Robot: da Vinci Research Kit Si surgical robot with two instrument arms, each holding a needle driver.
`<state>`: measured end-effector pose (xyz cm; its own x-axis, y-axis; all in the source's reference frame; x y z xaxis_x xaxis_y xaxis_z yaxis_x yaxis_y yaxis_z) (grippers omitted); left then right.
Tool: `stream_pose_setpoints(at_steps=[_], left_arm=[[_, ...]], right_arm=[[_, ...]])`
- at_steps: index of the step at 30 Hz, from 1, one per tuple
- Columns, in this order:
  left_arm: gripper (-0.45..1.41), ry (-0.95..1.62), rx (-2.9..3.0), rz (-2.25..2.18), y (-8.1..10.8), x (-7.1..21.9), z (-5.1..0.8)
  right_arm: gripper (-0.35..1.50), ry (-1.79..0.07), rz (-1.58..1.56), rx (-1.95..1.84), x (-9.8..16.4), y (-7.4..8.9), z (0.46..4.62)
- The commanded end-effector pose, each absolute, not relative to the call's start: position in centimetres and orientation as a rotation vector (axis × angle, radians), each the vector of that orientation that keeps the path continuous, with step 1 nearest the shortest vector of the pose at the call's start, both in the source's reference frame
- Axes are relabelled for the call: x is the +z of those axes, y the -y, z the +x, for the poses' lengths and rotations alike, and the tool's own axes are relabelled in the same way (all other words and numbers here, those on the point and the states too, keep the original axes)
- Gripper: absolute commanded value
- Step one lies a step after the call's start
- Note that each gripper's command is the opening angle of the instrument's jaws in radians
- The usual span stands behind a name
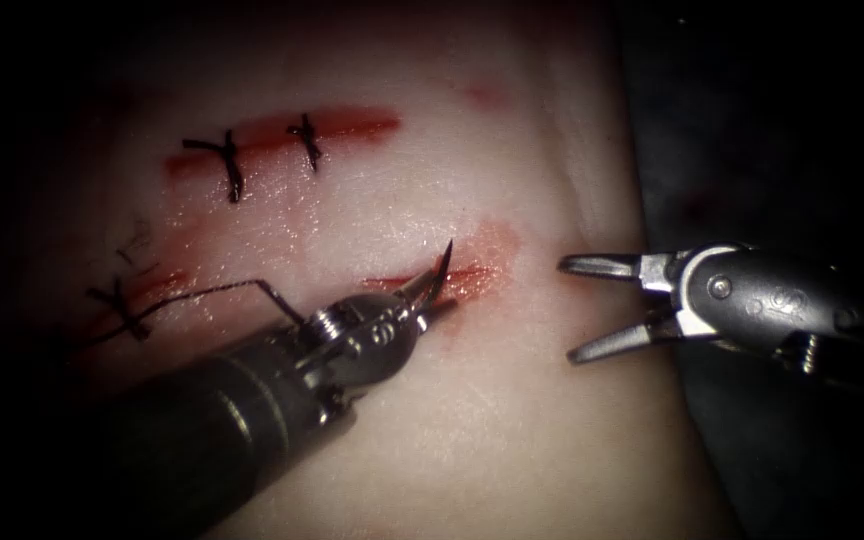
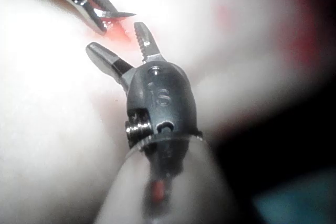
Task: Wound Closure
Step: Pick up the needle with left needle driver, then hand needle to right end-effector
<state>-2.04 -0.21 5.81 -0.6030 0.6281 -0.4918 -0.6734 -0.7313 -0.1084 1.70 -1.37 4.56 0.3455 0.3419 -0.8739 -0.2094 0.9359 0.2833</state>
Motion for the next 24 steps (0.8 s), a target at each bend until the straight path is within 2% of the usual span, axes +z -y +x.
stream_pose_setpoints(at_steps=[1,9,22,24], left_arm=[[-0.45,-0.118,2.310,-0.664,0.18,5.86,-2.09],[-0.45,-0.138,2.444,-0.682,0.21,5.74,-2.05],[-0.45,-0.116,2.790,-1.306,0.38,5.39,-1.71],[-0.45,-0.158,2.849,-1.507,0.35,5.37,-1.64]], right_arm=[[0.65,-1.168,0.129,0.357,4.62,1.36,1.77],[0.65,-1.168,0.129,0.357,4.62,1.36,1.77],[0.52,-1.202,0.111,0.415,4.66,1.27,1.77],[0.43,-1.213,0.123,0.458,4.70,1.26,1.79]])
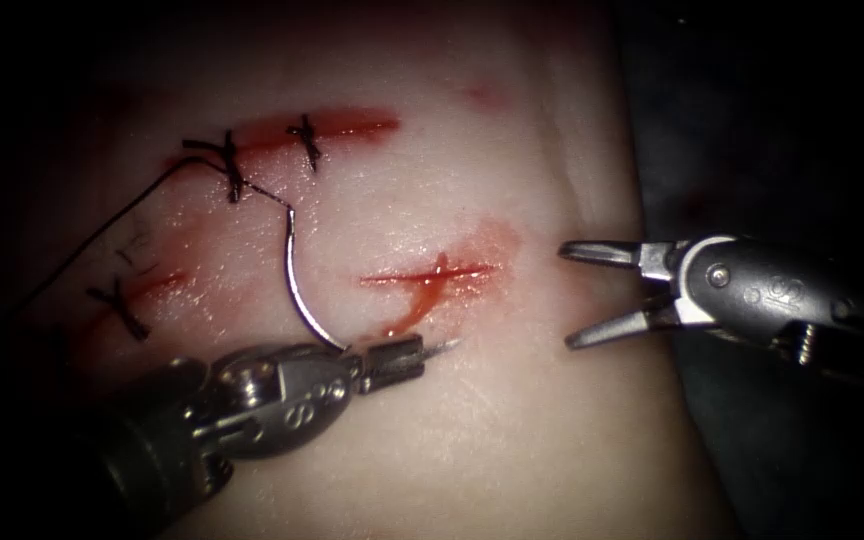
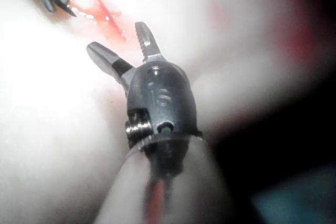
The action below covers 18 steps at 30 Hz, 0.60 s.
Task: Wound Closure
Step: Hand needle to right end-effector
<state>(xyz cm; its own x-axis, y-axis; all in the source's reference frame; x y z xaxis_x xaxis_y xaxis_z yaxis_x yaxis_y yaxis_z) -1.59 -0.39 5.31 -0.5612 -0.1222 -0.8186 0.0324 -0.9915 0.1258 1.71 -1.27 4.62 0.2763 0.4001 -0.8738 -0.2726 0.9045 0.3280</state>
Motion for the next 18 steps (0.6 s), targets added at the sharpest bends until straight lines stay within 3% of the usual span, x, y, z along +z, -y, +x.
stream_pose_setpoints(at_steps=[1,10,18], left_arm=[[-0.45,0.133,-2.600,1.508,0.32,5.35,-1.59],[-0.45,0.130,-2.208,1.855,0.23,5.28,-1.42],[-0.45,0.139,-1.972,2.001,0.18,5.27,-1.39]], right_arm=[[0.42,-1.212,0.138,0.479,4.73,1.24,1.79],[0.25,-1.360,0.335,0.705,4.89,0.99,1.79],[0.30,-1.495,0.544,0.748,5.07,0.90,1.95]])
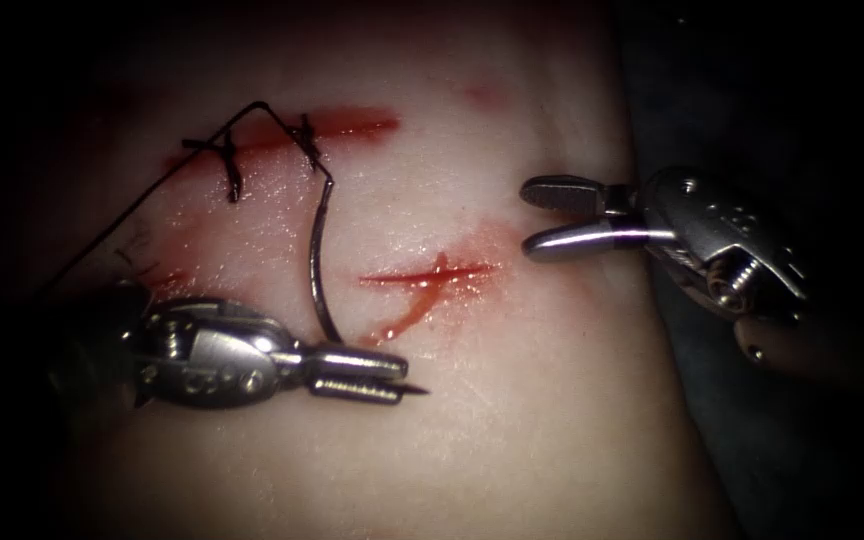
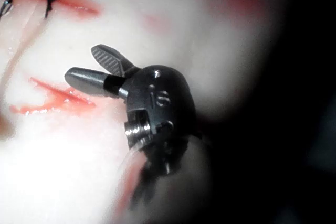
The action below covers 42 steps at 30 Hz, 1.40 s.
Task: Wound Closure
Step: Hand needle to right end-effector
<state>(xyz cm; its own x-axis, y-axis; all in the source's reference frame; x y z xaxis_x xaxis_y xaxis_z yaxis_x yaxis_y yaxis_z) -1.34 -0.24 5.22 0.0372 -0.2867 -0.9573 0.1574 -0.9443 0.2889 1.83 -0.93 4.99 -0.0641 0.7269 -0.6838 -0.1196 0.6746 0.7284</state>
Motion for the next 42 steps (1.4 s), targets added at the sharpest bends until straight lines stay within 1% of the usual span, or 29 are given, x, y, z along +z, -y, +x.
stream_pose_setpoints(at_steps=[1,5,10,14,16,27,29,31,42], left_arm=[[-0.45,0.145,-1.951,2.004,0.2,5.3,-1.39],[-0.45,0.203,-1.845,2.037,0.1,5.2,-1.39],[-0.45,0.251,-1.809,2.037,0.0,5.1,-1.38],[-0.45,0.257,-1.796,2.041,0.1,5.1,-1.38],[-0.45,0.253,-1.761,2.056,0.1,5.1,-1.38],[-0.45,0.295,-1.682,2.059,0.1,5.0,-1.39],[-0.45,0.314,-1.677,2.052,0.1,5.0,-1.40],[-0.45,0.321,-1.681,2.046,0.1,5.0,-1.40],[-0.45,0.333,-1.675,2.041,0.1,5.0,-1.41]], right_arm=[[0.31,-1.512,0.562,0.748,5.1,0.9,1.98],[0.37,-1.602,0.674,0.746,5.2,0.9,2.22],[0.42,-1.612,0.693,0.754,5.3,0.9,2.38],[0.60,-1.624,0.707,0.758,5.3,0.9,2.50],[0.63,-1.637,0.717,0.761,5.3,0.9,2.55],[0.63,-1.666,0.820,0.814,5.3,0.9,2.80],[0.72,-1.648,0.830,0.857,5.4,0.9,2.86],[0.73,-1.647,0.831,0.863,5.4,0.9,2.90],[0.65,-1.693,0.930,0.887,5.3,1.0,3.15]])
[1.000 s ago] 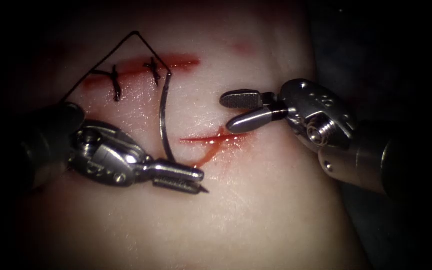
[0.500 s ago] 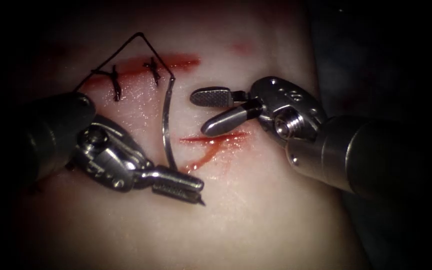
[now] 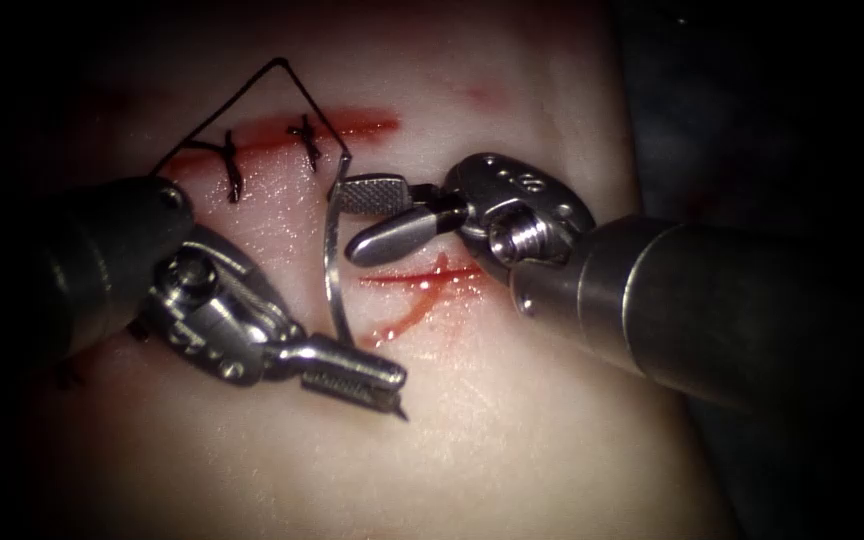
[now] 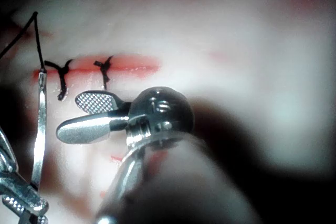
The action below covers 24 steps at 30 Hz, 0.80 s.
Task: Wound Closure
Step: Hand needle to right end-effector
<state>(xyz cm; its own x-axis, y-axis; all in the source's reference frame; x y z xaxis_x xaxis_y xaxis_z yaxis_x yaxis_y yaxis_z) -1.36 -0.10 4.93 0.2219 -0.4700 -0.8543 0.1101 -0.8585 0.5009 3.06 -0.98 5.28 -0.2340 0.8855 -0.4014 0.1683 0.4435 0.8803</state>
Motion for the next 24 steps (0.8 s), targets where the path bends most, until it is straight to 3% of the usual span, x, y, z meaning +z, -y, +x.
stream_pose_setpoints(at_steps=[1,17,24], left_arm=[[-0.45,0.333,-1.675,2.041,0.05,4.98,-1.41],[-0.45,0.341,-1.672,2.035,0.07,4.99,-1.42],[-0.45,0.339,-1.674,2.033,0.08,4.98,-1.38]], right_arm=[[0.63,-1.698,0.934,0.884,5.31,0.98,3.16],[0.57,-1.726,0.962,0.940,5.27,1.06,3.23],[0.65,-1.717,0.969,0.942,5.21,1.02,3.13]])
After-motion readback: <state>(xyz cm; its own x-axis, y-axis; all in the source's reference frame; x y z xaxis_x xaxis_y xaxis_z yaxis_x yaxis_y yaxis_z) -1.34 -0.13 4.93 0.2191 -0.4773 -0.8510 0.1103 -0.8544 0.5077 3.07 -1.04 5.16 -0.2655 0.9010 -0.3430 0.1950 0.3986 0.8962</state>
